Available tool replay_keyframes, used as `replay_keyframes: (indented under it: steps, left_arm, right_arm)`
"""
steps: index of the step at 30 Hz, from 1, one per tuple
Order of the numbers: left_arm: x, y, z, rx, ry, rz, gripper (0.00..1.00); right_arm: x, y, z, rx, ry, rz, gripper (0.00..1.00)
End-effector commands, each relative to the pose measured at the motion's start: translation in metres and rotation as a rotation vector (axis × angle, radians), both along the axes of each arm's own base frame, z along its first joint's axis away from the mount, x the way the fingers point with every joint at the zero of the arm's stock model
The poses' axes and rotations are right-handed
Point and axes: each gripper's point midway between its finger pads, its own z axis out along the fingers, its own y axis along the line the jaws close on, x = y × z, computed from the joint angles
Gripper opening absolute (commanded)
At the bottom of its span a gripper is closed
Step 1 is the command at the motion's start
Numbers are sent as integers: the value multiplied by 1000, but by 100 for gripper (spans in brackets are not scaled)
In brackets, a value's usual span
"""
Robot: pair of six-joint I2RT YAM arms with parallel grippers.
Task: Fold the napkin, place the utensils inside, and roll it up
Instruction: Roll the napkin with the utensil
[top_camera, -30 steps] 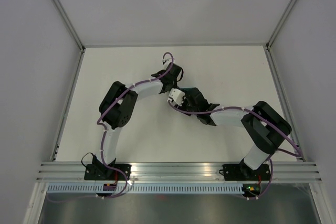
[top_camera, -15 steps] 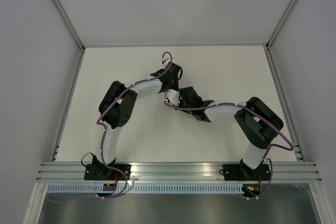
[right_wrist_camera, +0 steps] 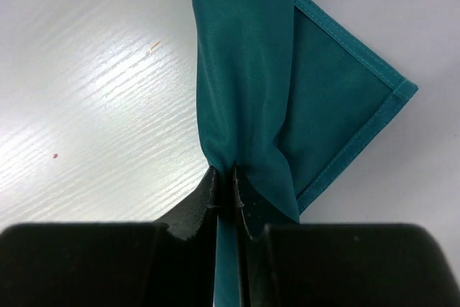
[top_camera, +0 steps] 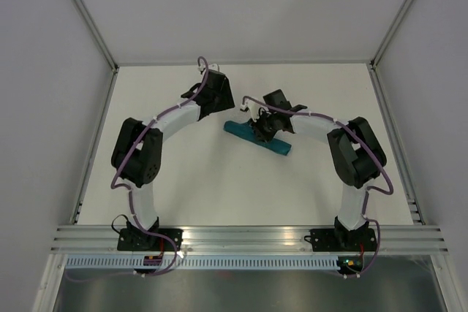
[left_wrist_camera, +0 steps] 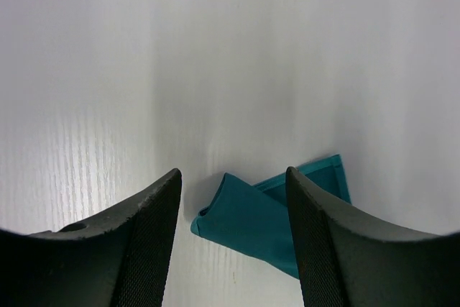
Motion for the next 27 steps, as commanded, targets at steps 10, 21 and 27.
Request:
replay_keyframes:
  steps: [10,21,27]
  left_arm:
    - [-29,-8,29,-91,-132,-117,65]
    - [-72,-55,20,243,-374,-503,62]
    - [-101,-80,27,341,-615,-723,70]
  right_arm:
    - [-32,-7,-35,269,816,-22,14]
    - [-23,-29,-61,245,1049,-40,14]
    - [-20,-42,-71,170,1036,-29,14]
